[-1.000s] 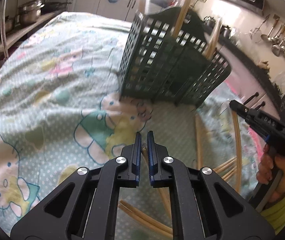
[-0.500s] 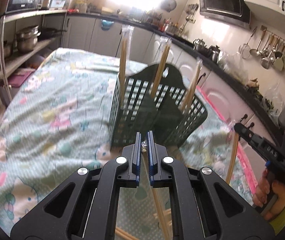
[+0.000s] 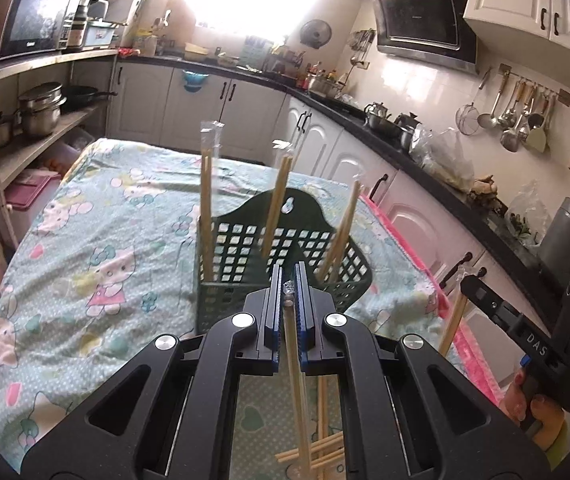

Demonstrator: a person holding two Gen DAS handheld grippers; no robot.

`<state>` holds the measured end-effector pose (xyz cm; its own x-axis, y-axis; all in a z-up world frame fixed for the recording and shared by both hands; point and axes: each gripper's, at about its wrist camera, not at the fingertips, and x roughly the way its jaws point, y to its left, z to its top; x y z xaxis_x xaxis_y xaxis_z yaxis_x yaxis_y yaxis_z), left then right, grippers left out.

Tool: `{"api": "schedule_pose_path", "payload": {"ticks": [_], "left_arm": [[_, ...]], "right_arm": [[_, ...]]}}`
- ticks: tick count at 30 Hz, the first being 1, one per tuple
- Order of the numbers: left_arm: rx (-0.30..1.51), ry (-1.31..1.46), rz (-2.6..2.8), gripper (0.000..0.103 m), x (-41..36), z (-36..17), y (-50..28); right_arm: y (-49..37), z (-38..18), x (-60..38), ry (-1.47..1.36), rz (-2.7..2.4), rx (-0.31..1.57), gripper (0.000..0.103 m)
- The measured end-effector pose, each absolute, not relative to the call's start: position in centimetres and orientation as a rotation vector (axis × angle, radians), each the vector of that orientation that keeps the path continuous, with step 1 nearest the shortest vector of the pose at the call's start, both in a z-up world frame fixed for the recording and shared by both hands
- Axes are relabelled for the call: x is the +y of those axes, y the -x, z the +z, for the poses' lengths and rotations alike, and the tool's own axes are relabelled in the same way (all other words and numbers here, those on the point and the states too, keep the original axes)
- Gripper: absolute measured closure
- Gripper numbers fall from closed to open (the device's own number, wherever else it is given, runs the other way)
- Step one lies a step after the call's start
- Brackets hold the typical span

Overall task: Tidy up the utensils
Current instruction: 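Lift the chopstick with the left gripper and carry it over the caddy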

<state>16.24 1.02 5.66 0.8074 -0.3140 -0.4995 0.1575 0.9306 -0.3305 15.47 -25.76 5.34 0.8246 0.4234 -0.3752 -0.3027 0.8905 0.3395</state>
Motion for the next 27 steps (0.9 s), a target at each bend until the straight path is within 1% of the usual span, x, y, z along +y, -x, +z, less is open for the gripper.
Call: {"api": "schedule_pose_path", "payload": {"ticks": [27], "left_arm": [[0.475,0.258,-0.311,0.1,-0.6,10.0,-16.6]], "right_arm": [[-14.2,9.5,-25.4,-0.263,0.422,0.328,0.097]]}}
